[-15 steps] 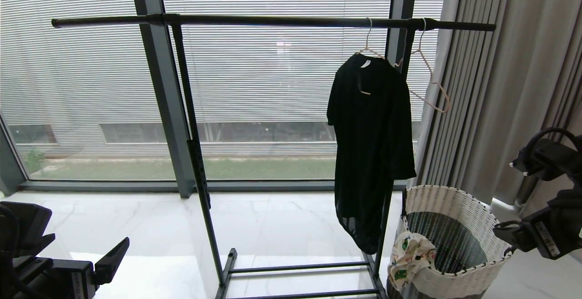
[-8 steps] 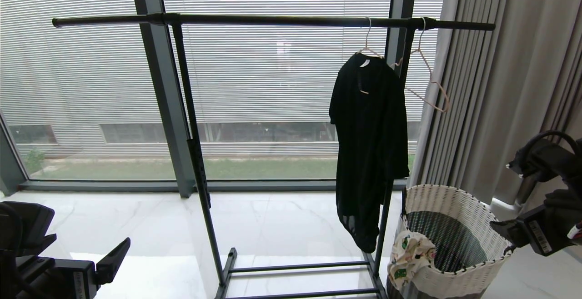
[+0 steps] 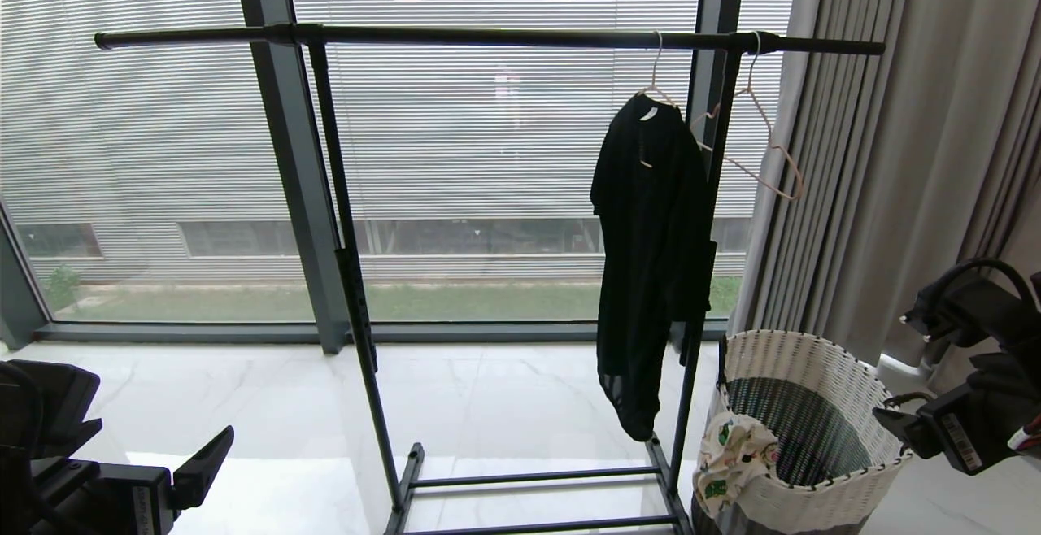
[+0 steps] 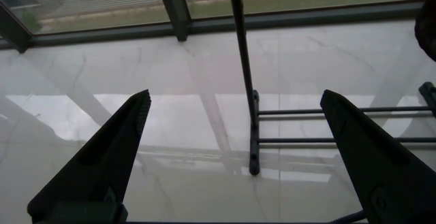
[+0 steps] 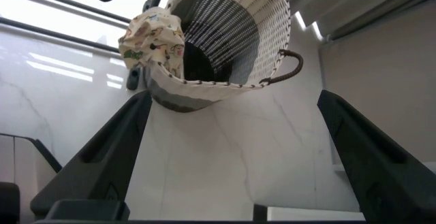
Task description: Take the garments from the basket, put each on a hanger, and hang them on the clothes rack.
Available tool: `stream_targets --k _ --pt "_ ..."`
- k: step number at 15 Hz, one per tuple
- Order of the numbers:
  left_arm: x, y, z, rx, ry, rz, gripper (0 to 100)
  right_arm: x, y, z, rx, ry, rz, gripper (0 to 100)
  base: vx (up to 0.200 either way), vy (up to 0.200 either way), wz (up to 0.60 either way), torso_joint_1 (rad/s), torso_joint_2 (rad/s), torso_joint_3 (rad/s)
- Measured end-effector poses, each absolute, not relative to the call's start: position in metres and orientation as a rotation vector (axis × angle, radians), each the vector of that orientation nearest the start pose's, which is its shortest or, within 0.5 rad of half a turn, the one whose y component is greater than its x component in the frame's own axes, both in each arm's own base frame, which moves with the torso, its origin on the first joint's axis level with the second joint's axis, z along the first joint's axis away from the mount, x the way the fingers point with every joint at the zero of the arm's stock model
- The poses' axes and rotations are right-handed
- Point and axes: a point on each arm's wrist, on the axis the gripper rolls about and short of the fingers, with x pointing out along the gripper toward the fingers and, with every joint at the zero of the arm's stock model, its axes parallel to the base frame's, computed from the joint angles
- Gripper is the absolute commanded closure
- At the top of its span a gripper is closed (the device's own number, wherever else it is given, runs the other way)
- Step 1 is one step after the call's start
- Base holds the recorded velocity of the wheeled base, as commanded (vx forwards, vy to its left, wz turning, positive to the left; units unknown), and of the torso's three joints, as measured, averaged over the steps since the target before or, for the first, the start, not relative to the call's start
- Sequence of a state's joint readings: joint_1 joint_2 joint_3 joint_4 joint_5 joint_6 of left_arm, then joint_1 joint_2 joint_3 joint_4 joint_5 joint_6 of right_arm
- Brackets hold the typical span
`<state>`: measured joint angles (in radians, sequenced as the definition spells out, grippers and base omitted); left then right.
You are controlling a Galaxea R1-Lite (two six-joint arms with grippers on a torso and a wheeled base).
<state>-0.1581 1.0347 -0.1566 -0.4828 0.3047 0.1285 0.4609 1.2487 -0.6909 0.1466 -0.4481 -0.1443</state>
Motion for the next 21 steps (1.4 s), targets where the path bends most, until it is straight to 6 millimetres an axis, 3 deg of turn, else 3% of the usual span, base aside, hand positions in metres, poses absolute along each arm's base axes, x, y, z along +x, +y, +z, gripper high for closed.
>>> stream_targets --k 21 --pt "0.1098 -0.0107 0.1325 0.216 0.395 0.119 0 0.1566 0.0671 0.1918 -0.442 0.622 0.061 0 0.000 0.000 0.00 0.000 0.00 0.000"
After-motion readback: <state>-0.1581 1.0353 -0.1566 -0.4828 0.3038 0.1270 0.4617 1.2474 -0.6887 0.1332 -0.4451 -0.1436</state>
